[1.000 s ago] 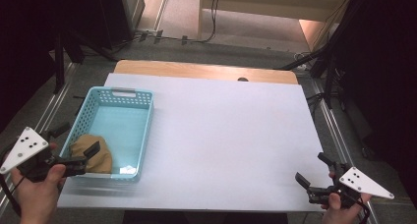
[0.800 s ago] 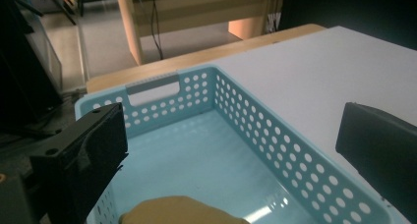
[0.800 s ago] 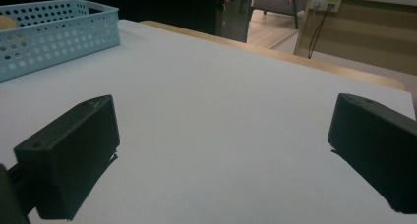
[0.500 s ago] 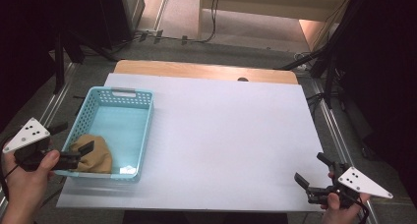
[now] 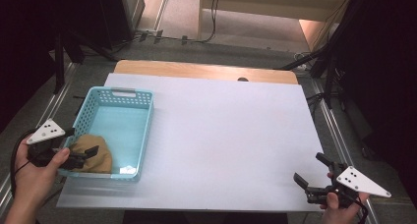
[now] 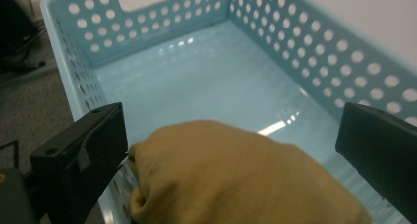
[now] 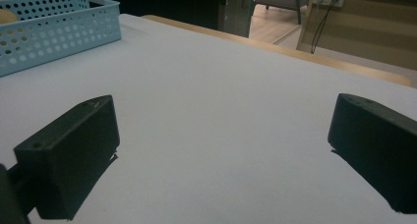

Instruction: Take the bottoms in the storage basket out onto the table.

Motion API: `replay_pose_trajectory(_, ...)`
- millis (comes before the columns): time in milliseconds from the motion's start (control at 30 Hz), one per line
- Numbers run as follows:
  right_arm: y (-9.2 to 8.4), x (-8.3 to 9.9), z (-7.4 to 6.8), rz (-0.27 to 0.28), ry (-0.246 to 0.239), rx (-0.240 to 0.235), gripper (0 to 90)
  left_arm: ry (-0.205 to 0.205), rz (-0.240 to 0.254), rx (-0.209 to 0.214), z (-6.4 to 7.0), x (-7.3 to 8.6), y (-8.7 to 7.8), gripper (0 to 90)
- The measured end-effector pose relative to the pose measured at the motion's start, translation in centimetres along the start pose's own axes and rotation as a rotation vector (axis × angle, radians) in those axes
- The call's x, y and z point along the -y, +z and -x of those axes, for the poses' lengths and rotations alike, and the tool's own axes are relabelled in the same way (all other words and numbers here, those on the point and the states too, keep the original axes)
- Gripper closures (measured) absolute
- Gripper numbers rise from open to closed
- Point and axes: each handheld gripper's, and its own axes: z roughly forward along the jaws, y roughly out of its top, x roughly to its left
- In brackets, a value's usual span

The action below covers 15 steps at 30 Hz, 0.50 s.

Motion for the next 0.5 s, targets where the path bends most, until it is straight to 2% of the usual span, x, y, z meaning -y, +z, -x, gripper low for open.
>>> replay_pose_trajectory(100, 0.1, 0.0, 0.0, -0.001, -0.007, -0.006, 0.0, 0.028, -0.044, -0.018, 0.3, 0.1, 0.5, 0.0)
replay_pose_trajectory(500, 0.2, 0.1, -0.1, -0.01, -0.003, -0.011, 0.0, 0.059, -0.17, -0.034, 0.5, 0.2, 1.7, 0.7)
